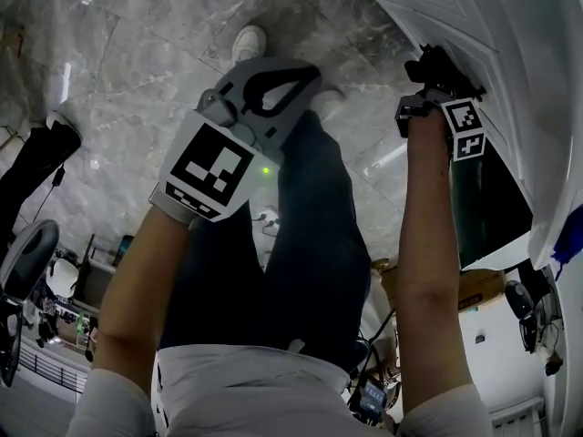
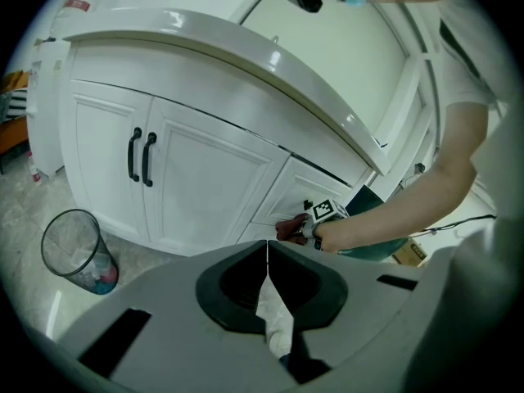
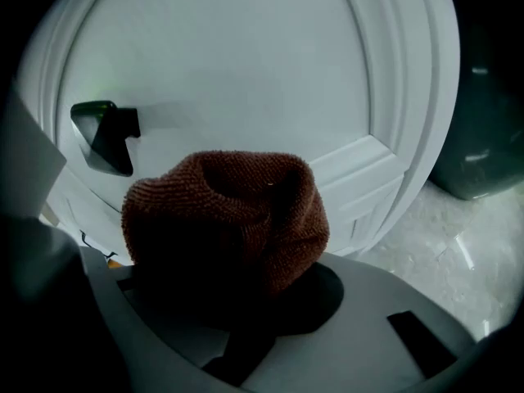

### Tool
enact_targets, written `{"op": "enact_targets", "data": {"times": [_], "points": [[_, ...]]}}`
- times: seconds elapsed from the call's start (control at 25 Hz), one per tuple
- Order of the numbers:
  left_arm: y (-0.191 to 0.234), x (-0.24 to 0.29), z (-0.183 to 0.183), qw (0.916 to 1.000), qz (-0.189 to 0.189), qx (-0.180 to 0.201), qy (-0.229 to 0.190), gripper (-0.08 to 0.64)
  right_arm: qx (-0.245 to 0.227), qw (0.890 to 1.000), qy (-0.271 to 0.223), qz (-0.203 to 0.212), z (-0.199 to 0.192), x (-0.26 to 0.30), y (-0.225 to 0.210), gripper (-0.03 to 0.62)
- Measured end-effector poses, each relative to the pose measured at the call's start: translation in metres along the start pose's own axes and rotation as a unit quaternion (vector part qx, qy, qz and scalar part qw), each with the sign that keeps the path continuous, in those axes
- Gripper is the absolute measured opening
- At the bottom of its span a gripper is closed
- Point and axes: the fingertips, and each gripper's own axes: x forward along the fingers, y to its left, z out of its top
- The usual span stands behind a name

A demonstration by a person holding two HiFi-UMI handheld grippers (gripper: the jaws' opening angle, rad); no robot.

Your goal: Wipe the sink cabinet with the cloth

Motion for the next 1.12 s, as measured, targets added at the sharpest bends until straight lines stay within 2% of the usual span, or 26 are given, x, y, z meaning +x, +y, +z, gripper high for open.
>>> {"op": "enact_targets", "data": {"times": [0.4,0.72,0.96,1.12], "points": [[0.006,-0.003,-0.014,0.9997,0.019,-0.001,0.013,0.012,-0.019,1.000,0.004,0.010,-0.010,0.020,-0.016,0.043],[-0.027,0.014,-0.021,0.9995,-0.009,0.010,0.027,0.012,-0.011,0.999,0.022,0.039,-0.003,0.009,-0.019,0.043],[-0.052,0.022,-0.016,0.9987,-0.027,0.031,0.031,0.012,0.015,0.999,0.017,0.043,0.008,-0.009,-0.032,0.043],[-0.060,0.025,-0.014,0.9985,-0.029,0.035,0.031,0.012,0.009,0.999,0.021,0.048,0.017,-0.020,-0.041,0.043]]}}
